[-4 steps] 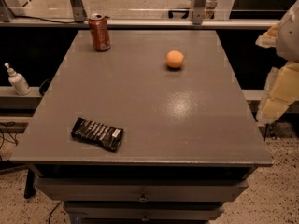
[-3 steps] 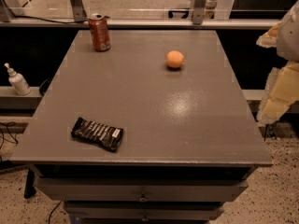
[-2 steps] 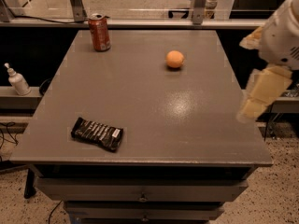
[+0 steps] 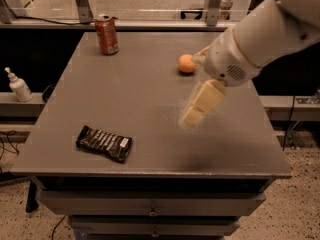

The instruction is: Move rxbar chocolate near orange

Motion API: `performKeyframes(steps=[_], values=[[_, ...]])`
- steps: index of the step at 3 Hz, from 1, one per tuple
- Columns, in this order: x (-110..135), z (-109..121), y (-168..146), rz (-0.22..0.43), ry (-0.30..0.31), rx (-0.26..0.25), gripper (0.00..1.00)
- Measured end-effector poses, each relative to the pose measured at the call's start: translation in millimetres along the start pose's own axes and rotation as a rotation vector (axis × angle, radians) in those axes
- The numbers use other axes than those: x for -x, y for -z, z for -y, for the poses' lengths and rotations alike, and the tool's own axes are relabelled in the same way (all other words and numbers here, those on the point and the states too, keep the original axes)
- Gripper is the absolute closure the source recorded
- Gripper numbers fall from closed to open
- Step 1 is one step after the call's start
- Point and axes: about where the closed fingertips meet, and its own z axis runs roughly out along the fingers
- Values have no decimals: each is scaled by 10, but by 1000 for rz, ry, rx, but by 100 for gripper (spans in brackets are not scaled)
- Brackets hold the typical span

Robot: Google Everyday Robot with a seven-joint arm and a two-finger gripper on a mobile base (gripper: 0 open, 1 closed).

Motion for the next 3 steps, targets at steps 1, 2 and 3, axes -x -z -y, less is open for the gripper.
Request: performKeyframes(steps=[1, 2, 3], values=[[169, -78, -418, 126, -63, 75, 0], [179, -272, -730, 251, -172, 137, 0], [178, -273, -732, 250, -171, 137, 0]])
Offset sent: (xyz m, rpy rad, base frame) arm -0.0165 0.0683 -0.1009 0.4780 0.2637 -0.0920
